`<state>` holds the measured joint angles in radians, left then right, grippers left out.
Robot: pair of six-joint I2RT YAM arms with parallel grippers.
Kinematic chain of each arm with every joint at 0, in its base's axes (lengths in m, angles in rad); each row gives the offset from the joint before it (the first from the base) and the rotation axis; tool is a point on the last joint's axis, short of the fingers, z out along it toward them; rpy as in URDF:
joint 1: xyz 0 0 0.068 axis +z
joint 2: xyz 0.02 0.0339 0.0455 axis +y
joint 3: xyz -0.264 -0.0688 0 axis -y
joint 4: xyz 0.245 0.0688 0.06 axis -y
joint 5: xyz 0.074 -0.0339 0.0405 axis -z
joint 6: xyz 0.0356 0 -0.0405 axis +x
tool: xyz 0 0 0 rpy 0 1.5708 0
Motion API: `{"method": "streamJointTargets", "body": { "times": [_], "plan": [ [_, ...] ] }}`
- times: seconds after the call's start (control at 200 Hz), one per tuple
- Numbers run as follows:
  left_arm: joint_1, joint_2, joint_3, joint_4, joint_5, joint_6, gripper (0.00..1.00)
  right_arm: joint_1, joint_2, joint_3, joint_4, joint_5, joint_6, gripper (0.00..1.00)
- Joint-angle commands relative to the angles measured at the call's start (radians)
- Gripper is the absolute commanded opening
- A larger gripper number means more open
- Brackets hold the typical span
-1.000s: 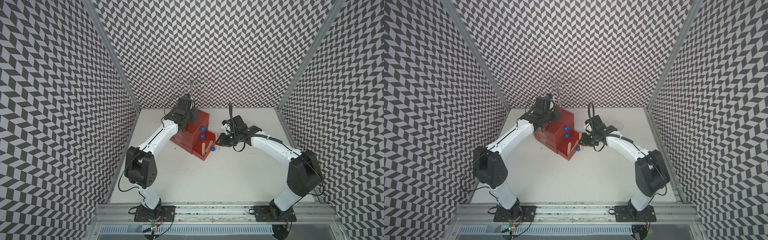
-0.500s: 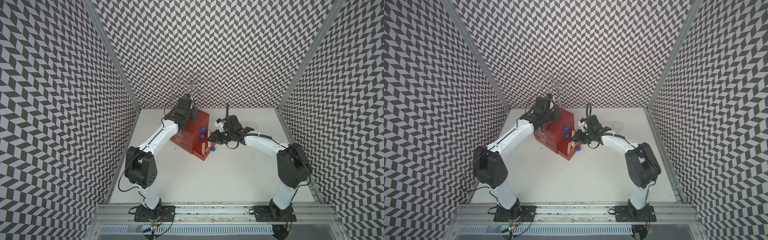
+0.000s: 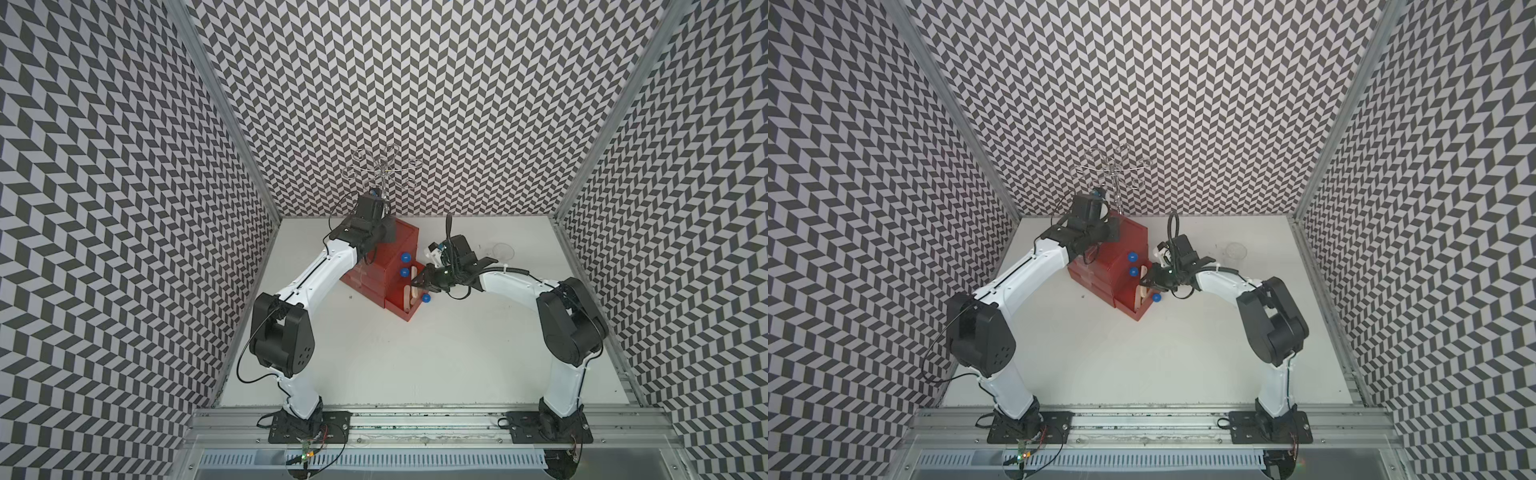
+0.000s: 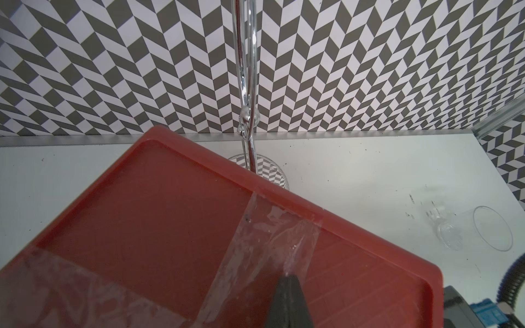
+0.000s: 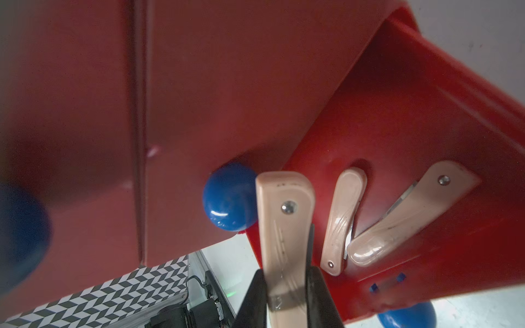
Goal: Place the fruit knives into the drawer by color
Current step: Place the fruit knife in the drawer.
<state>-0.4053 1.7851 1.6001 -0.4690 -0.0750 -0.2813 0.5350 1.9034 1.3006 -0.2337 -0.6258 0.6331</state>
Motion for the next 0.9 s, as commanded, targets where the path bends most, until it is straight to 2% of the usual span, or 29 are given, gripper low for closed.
{"method": "streamJointTargets", "body": {
  "times": [0.0,0.406,0.676,0.891],
  "plan": [
    [0.002,0.116,-0.081,-0.283,-0.002,0.001,0.00,0.007,0.012,0.001,0.060,-0.007,0.008,0.12],
    [0.003,0.116,-0.081,-0.283,-0.001,0.000,0.00,0.008,0.024,-0.007,0.063,-0.003,0.004,0.14],
    [0.002,0.118,-0.081,-0.283,0.000,0.000,0.00,0.008,0.019,-0.009,0.056,0.009,0.001,0.26],
    [0.002,0.117,-0.081,-0.283,0.000,0.001,0.00,0.008,0.016,-0.007,0.047,0.011,-0.004,0.29]
  ]
}}
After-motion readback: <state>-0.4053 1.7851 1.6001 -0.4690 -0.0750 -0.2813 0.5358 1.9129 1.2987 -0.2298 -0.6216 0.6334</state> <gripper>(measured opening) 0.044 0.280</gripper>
